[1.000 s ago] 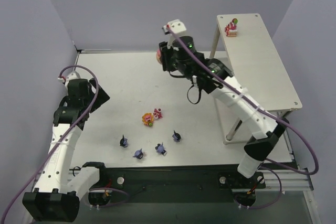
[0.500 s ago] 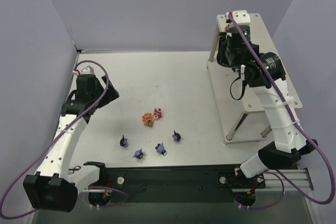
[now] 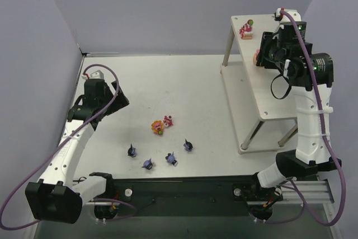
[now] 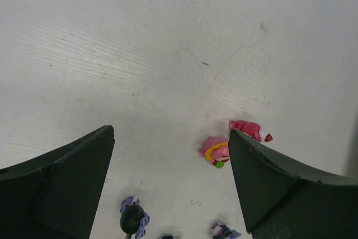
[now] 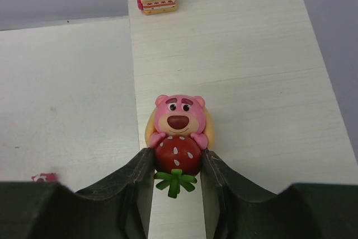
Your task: Place and organize the plastic toys onto the shelf
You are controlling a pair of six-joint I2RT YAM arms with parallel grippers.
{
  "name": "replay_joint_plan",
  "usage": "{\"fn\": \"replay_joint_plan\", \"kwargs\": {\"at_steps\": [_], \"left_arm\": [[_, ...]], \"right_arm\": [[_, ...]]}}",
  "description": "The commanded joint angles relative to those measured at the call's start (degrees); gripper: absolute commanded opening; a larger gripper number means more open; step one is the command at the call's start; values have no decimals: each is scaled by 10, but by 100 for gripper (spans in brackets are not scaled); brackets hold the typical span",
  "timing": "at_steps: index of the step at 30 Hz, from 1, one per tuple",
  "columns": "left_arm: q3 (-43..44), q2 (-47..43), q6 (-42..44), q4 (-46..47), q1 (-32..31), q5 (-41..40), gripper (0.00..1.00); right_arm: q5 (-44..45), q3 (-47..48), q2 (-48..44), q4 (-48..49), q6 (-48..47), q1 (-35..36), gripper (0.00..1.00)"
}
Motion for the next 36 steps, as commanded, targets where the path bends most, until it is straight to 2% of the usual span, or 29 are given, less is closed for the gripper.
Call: {"fn": "replay_joint_plan", "kwargs": {"at_steps": [1, 6, 16, 28, 36], "left_arm": [[4, 3, 9, 29, -6, 8, 93], [4, 7, 9, 32, -11, 11, 93], [-4, 6, 9, 32, -15, 14, 93], [-10, 7, 14, 32, -15, 8, 93], [-5, 13, 15, 32, -15, 7, 93]], "right_arm": [[-110, 20, 11, -27, -37, -18, 0], [-146, 45, 31, -22, -45, -33, 0], [-141, 83, 76, -17, -57, -62, 0], [-135, 73, 102, 18, -104, -73, 0], [-132, 50, 109, 36, -107, -82, 6]]}}
